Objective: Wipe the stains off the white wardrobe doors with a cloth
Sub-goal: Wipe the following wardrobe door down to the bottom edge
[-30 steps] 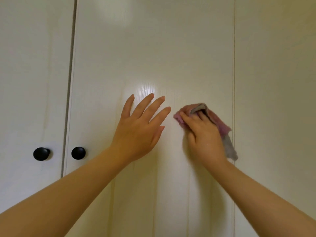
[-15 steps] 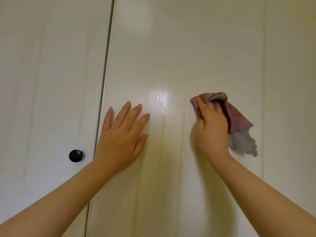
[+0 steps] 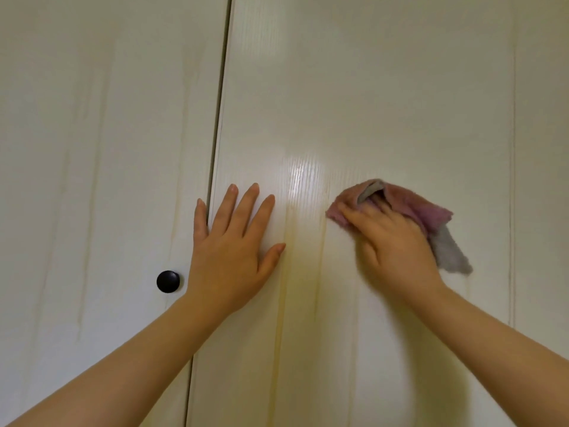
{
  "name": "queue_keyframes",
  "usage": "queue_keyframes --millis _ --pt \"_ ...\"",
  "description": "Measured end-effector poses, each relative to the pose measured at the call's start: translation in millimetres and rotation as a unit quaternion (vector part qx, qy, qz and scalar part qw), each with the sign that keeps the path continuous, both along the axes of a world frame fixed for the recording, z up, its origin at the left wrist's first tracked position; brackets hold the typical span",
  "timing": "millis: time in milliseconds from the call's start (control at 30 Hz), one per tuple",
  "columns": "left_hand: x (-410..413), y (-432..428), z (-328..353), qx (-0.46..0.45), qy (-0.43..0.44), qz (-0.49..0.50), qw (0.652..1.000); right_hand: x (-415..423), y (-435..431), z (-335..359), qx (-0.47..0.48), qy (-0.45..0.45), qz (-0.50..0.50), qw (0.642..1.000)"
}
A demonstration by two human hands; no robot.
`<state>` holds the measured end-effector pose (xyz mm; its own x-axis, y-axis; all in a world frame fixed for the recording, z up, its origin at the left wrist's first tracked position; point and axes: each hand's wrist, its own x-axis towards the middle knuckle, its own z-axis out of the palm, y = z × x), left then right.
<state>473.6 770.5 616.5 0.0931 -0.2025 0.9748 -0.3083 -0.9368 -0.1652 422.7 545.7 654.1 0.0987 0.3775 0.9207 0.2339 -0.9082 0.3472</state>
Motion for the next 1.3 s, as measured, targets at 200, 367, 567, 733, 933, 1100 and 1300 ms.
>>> queue_keyframes --millis 200,367,567,733,933,1100,1300 --pt "0 -1 0 -0.004 -0.005 -0.003 1.000 8 23 9 0.136 -0.033 0.012 0.990" --pt "0 -1 1 -0.004 -0.001 -0.004 1.000 3 -3 28 0.088 -0.006 0.018 0.996" --pt "-1 -1 0 -0.007 -0.005 -0.008 1.000 11 8 6 -0.041 -0.057 -0.008 0.998" --pt "-1 -1 1 -0.012 -0.008 -0.010 1.000 4 6 43 0.152 -0.046 0.032 0.987" --pt "1 -2 0 -0.009 -0.010 -0.008 1.000 4 8 -12 -0.135 -0.057 -0.004 0.989" --pt "2 -2 -1 -0.016 -0.009 -0.007 1.000 4 24 60 0.060 -0.045 0.013 0.997" --pt "2 -1 0 -0.011 -0.020 -0.010 1.000 14 38 -25 -0.088 -0.005 0.059 0.994"
